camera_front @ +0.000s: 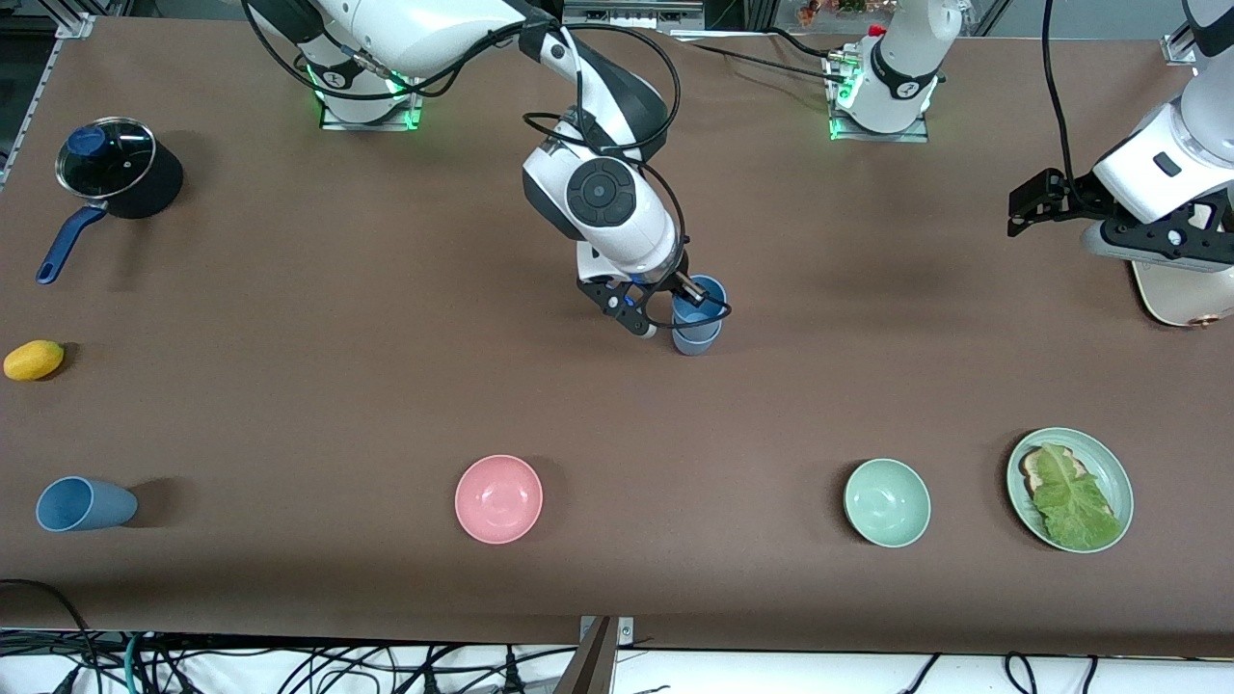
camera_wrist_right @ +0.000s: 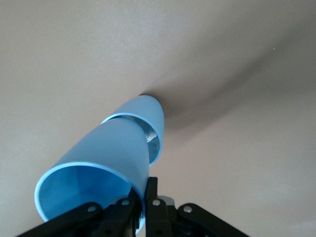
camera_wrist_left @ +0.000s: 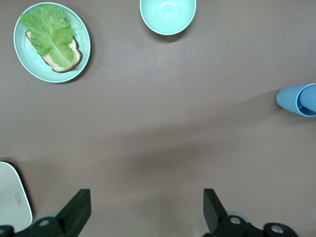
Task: Stack blue cups with both arms
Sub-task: 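Lower the blue cup into the other cup and open the right gripper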
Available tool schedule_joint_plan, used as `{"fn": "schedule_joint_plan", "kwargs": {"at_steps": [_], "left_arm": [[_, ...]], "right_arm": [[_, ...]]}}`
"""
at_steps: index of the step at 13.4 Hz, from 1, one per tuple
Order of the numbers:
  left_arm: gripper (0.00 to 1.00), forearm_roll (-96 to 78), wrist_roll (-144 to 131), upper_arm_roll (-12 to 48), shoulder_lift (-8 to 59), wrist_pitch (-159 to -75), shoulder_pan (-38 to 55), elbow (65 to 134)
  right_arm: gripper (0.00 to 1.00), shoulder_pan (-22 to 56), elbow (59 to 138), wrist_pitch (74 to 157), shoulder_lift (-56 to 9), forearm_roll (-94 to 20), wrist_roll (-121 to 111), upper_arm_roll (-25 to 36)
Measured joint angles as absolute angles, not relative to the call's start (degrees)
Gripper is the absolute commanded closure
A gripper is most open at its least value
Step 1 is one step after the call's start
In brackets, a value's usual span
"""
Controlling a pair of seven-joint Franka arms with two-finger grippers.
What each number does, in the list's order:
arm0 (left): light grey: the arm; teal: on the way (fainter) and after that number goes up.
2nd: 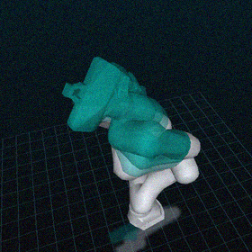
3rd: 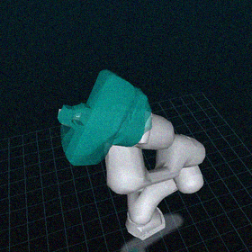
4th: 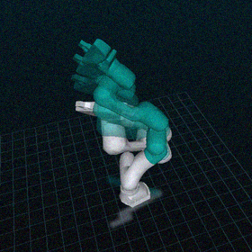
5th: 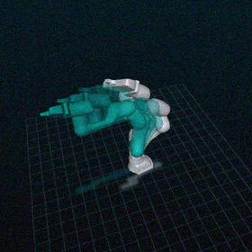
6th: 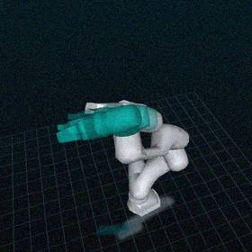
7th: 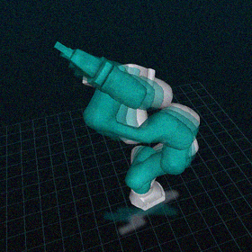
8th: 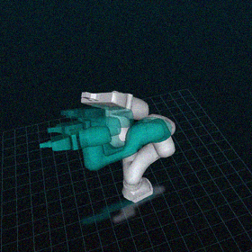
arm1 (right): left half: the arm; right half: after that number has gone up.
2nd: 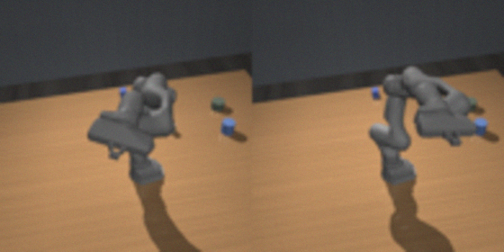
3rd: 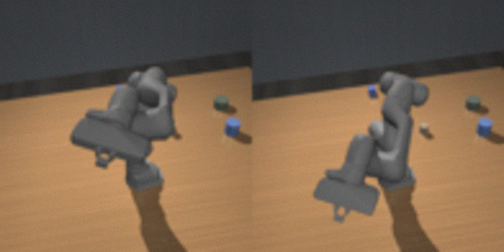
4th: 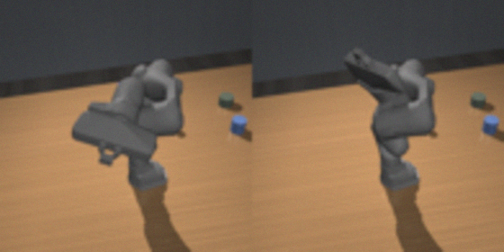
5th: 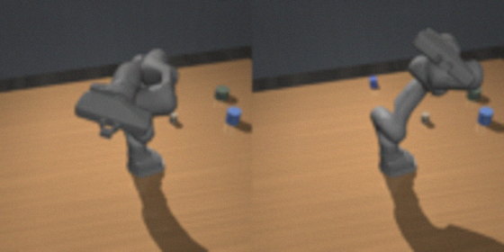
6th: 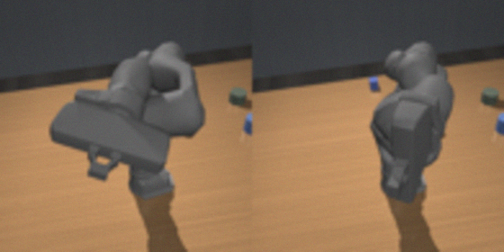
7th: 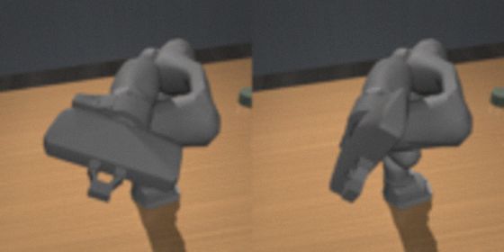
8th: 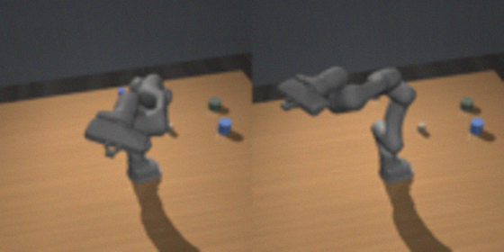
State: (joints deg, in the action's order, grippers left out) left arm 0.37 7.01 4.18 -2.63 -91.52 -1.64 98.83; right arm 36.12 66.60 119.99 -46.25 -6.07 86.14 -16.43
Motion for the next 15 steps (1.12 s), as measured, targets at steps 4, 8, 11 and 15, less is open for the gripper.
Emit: {"fn": "schedule_joint_plan", "kwargs": {"at_steps": [4, 8, 11, 15], "left_arm": [[0.0, 0.4, 7.0, 4.2, -2.6, -91.4, -1.6, 98.8], [0.0, 0.4, 7.0, 4.2, -2.6, -90.0, -1.6, 98.7], [0.0, 0.4, 7.0, 4.2, -2.6, -90.0, -1.6, 98.7], [0.0, 0.4, 7.0, 4.2, -2.6, -89.9, -1.6, 98.7]], "right_arm": [[0.55, 36.2, 66.6, 120.0, -46.4, -6.5, 86.2, -16.4], [0.0, 36.2, 66.5, 120.0, -46.7, -6.5, 86.3, -16.4], [0.0, 35.7, 65.6, 119.7, -46.7, -6.5, 86.3, -16.3], [0.0, 31.9, 63.6, 110.5, -45.4, -6.5, 82.3, -16.2]]}}
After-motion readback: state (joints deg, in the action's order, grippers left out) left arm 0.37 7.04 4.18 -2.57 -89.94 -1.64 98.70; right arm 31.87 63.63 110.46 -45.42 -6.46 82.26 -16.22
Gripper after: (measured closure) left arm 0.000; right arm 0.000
